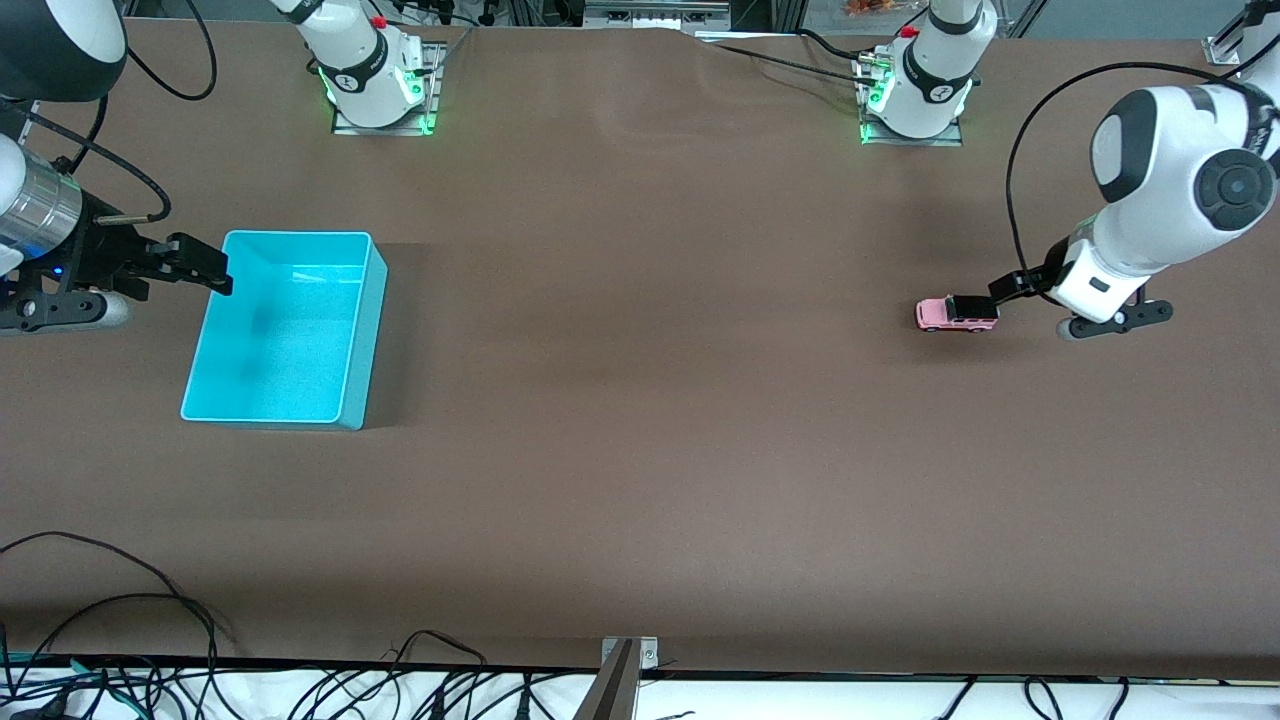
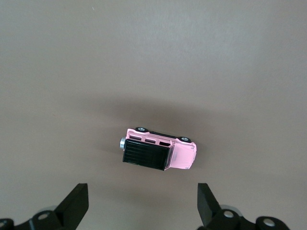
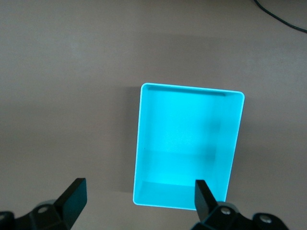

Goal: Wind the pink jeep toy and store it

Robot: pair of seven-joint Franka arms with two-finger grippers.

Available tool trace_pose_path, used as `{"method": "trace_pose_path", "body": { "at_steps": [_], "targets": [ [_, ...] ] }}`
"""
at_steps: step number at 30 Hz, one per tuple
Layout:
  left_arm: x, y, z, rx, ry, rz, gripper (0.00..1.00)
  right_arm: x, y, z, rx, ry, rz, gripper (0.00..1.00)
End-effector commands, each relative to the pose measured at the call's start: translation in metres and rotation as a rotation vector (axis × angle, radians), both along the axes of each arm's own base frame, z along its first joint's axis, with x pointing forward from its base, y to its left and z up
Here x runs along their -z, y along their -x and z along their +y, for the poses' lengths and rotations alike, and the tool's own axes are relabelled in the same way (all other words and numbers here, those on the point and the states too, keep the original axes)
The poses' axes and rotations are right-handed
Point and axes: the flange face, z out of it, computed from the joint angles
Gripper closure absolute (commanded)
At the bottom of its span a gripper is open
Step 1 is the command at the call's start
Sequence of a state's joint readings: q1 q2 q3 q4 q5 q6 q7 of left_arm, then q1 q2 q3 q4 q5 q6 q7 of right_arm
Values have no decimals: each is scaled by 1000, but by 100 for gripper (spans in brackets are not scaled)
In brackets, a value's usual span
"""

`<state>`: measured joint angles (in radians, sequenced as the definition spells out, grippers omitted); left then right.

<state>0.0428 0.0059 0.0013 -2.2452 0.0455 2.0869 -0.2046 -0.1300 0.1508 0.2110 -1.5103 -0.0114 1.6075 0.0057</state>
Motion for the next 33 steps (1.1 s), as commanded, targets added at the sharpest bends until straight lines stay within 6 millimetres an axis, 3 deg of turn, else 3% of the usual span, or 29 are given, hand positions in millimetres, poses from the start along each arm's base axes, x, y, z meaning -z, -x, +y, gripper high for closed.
{"method": "trace_pose_path", "body": {
  "at_steps": [1, 11, 16, 21, 28, 33],
  "targets": [
    [11, 10, 3, 54, -1, 4, 0, -4, -1, -1, 10, 9, -7, 0],
    [57, 18, 10, 154, 32, 50, 0, -3, -1, -2, 12, 9, -4, 0],
    [74, 21, 18, 298, 64, 51, 0, -4, -1, -2, 12, 9, -5, 0],
    [78, 21, 18, 399, 76, 56, 0, -3, -1, -1, 10, 9, -4, 0],
    [86, 22, 17, 745, 147, 83, 0, -3, -1, -2, 12, 9, -4, 0],
    [86, 21, 3, 899, 171, 79, 0, -4, -1, -2, 12, 9, -5, 0]
  ]
}}
